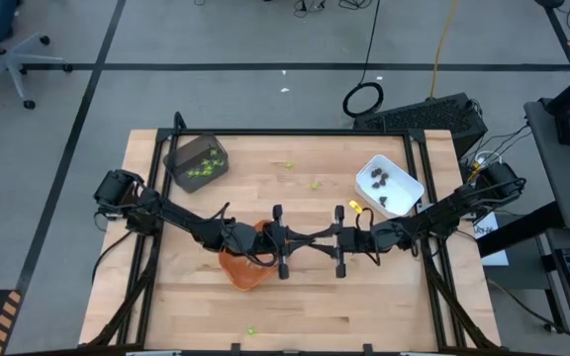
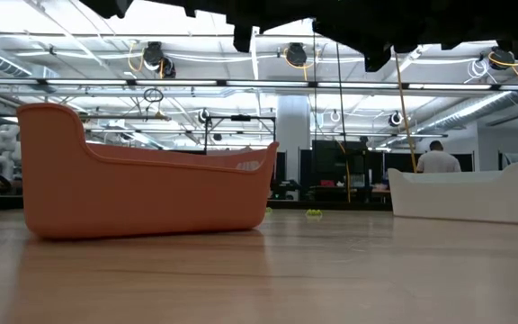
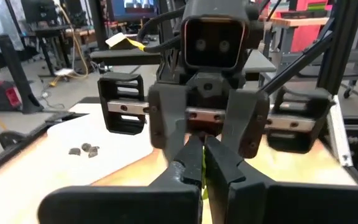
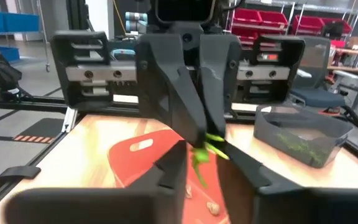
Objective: Sort Halloween decoration
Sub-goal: Put the green spider toy into the black bin
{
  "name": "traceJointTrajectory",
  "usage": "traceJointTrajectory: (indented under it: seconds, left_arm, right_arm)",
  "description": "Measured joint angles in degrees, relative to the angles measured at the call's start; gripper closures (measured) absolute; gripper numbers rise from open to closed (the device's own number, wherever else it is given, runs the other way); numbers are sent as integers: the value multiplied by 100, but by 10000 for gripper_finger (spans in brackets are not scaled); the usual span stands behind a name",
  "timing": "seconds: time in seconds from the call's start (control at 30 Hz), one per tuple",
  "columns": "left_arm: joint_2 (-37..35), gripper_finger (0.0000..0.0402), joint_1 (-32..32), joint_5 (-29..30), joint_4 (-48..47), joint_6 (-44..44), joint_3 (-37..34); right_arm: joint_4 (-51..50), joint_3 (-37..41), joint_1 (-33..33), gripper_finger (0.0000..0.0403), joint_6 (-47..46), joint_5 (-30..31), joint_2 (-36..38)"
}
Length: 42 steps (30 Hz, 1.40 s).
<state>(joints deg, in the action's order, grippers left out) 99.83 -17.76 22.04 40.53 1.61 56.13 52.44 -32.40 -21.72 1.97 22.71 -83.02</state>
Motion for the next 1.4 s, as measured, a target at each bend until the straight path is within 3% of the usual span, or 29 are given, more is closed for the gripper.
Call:
traceJointTrajectory:
  seconds: [0.2,0.4,0.87,1.4]
  left_arm:
    - [-215,401,7,-4,-107,-263,-3]
    - [-492,401,7,-4,-335,-260,-3]
    - [-1273,402,5,319,-1748,-280,-8]
    - [-2610,402,147,1592,-4517,-591,-8]
  right_arm:
    - [-286,-1,1,240,-51,3,0]
    - [-469,-1,1,200,28,2,0]
    - [-952,-1,-63,196,-432,-32,-2]
    - [-1011,-1,-89,195,-430,-39,-2]
